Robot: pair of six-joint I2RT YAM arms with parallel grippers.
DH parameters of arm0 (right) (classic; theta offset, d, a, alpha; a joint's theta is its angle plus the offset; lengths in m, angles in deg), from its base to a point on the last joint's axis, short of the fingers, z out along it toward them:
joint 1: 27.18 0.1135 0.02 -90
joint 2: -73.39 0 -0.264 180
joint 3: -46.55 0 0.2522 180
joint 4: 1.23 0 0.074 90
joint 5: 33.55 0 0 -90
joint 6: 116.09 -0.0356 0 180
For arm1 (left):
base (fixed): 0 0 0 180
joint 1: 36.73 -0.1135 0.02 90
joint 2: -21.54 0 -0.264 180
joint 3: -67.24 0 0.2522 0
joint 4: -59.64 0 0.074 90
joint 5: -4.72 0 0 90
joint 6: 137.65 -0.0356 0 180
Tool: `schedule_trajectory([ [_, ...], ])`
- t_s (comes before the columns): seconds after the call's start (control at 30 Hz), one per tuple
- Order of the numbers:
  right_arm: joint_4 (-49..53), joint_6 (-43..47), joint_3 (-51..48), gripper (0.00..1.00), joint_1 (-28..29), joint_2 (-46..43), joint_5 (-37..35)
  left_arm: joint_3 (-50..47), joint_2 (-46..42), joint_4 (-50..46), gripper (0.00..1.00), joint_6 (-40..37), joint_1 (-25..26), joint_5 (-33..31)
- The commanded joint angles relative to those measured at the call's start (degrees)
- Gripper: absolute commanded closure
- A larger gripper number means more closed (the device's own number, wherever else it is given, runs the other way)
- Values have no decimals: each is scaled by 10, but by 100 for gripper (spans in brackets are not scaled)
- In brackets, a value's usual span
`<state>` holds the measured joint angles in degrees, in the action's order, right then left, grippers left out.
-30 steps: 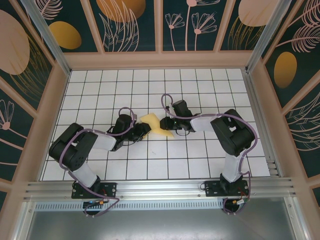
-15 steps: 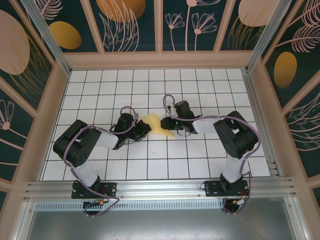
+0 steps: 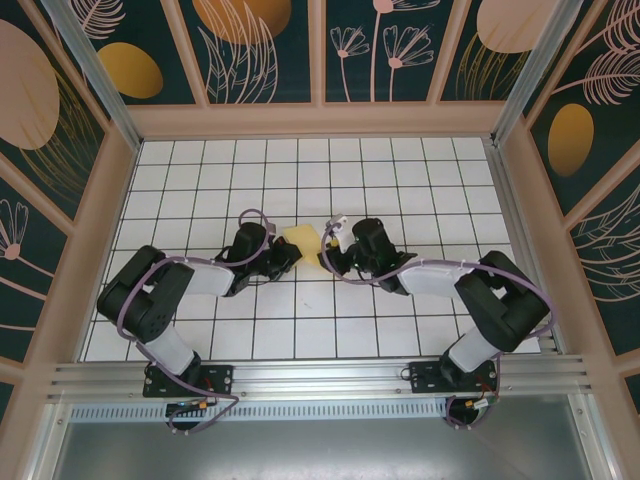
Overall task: Fold a paper plane with a square sheet of paper (pick it up from the middle)
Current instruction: Fold the wing for the fifth time at the center of the table.
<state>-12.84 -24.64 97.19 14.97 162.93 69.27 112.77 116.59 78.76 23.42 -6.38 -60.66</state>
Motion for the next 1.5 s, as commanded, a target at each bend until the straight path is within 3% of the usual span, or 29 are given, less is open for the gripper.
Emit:
schedule_trajectory([
  [0.0, -43, 85, -12, 64, 19, 6, -16, 12, -18, -34, 99, 8, 2, -13],
  [0.37, -134, 184, -40, 64, 68, 69, -44, 13, -23, -37, 99, 19, 2, -9],
  [1.07, -242, 253, -33, 69, 78, 156, -82, 14, -33, -52, 99, 19, 2, -5],
  [1.27, -248, 252, -45, 61, 87, 138, -66, 15, -31, -49, 99, 20, 2, -6],
  [1.47, -254, 247, -44, 59, 87, 146, -72, 16, -33, -52, 99, 18, 2, -6],
])
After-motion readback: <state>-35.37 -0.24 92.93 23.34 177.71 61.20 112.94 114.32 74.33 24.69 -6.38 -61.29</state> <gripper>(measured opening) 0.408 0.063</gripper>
